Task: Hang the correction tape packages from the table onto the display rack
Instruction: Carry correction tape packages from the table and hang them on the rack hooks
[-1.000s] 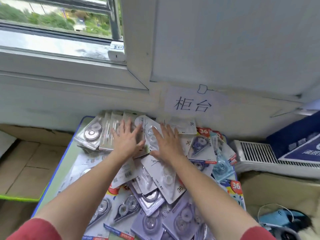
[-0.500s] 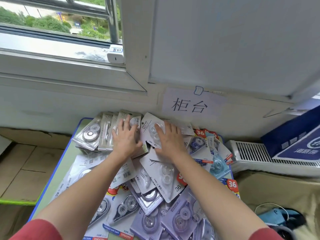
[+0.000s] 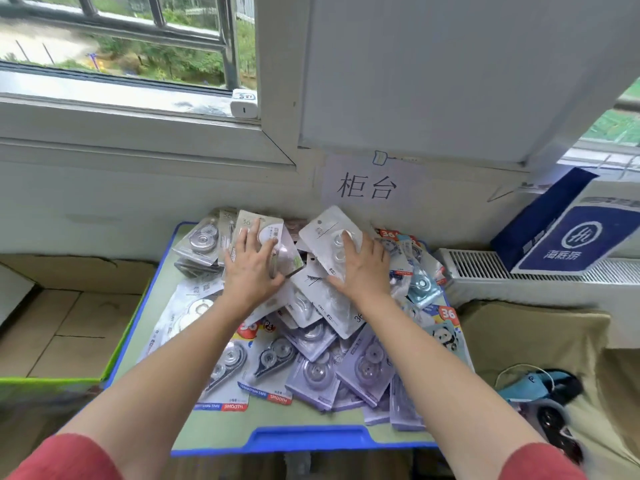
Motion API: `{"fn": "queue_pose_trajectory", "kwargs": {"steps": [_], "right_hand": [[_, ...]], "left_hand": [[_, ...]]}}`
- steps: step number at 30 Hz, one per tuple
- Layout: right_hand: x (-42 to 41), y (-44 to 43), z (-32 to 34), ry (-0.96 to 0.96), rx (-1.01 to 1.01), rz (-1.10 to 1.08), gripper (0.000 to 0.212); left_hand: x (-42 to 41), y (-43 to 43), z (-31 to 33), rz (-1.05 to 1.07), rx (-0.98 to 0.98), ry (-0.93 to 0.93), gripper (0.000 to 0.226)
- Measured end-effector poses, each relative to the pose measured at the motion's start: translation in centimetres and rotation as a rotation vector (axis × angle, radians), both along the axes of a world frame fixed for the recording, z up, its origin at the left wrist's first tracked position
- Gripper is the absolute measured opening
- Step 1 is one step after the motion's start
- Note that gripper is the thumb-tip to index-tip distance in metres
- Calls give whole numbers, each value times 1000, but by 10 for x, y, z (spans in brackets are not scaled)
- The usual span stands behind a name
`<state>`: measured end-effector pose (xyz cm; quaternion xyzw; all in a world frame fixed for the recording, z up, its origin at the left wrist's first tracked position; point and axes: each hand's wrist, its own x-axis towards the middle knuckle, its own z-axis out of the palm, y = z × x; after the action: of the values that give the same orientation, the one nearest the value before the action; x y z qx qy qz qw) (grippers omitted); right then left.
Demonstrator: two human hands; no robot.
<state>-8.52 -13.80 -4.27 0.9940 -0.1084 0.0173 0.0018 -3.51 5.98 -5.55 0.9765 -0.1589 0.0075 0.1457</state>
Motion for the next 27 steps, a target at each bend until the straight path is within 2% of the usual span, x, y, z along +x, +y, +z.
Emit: {"fn": "queue_pose_trajectory", "kwargs": {"steps": [5,9,18,27], "right_hand": [[-65,25,-9,50,92,-121,92],[-121,43,-13,20,171,-171,91],[-254,54,-23,-19,208,-216,92],[-438,76,-47,20,177,-229,93]], "left_hand": [[-60,28,2,-17,10,-19,64],[-114,46,0,-35,30,8,68],[-243,61,-2,-18,-31,12,65],[-435,72,-37,-2,-123,40,59]]}}
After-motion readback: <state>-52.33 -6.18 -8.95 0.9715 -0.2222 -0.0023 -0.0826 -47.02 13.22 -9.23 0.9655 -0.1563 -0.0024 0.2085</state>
